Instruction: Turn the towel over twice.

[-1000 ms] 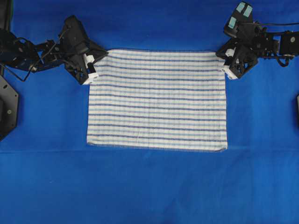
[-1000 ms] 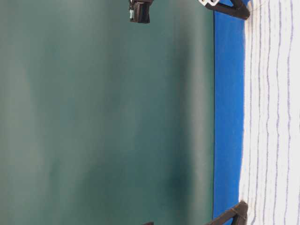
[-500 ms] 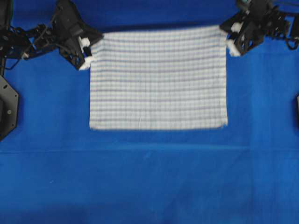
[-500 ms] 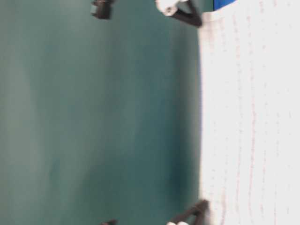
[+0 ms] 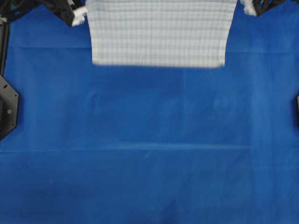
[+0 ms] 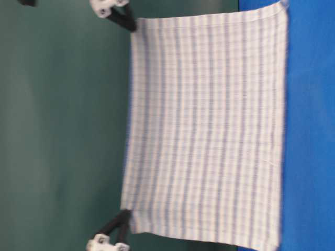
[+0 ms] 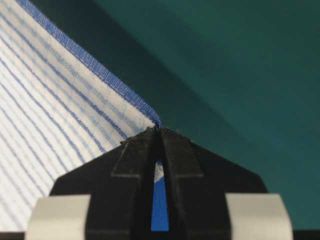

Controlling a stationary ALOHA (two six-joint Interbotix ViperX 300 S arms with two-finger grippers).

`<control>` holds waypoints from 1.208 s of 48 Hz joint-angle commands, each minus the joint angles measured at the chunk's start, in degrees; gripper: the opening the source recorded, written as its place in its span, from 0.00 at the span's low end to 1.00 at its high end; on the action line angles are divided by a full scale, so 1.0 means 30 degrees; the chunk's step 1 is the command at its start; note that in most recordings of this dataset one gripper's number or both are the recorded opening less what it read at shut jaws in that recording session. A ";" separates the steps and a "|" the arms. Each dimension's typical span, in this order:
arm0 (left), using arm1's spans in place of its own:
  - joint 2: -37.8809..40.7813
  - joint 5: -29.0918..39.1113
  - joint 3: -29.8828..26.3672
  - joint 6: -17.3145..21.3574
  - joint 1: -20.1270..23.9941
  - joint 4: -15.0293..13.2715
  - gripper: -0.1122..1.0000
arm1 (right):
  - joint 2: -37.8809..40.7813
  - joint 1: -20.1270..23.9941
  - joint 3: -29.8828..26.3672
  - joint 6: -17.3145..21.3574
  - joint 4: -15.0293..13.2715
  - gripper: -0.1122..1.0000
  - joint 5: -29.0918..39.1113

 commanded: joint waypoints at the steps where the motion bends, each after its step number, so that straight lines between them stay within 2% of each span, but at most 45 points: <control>1: -0.0820 0.0000 -0.0645 0.0000 0.0000 -0.0029 0.11 | -0.1055 0.0029 -0.0850 0.0088 -0.0322 0.14 0.0264; 11: -0.1875 -0.0146 -0.0762 0.0000 -0.0205 -0.0029 0.11 | -0.2139 0.0732 -0.1348 0.0088 -0.0820 0.14 0.0820; 35: -0.1963 0.0029 -0.0527 -0.0059 -0.1113 -0.0029 0.11 | -0.2402 0.2227 -0.1260 0.0293 -0.0732 0.14 0.2754; 41: -0.2109 0.0381 0.0088 -0.0059 -0.2432 -0.0029 0.11 | -0.2754 0.4248 -0.0820 0.0674 -0.0439 0.14 0.5156; 48: -0.2139 0.0615 0.1494 -0.0293 -0.4570 0.0000 0.11 | -0.3105 0.7412 0.0293 0.1787 0.0674 0.14 0.7676; 53: -0.1904 0.0732 0.2783 -0.1201 -0.5859 -0.0029 0.11 | -0.3018 0.9434 0.1523 0.3135 0.1377 0.14 0.7998; 58: -0.1318 0.0850 0.4014 -0.1230 -0.7266 -0.0059 0.11 | -0.2490 1.1104 0.3047 0.4863 0.1553 0.14 0.7236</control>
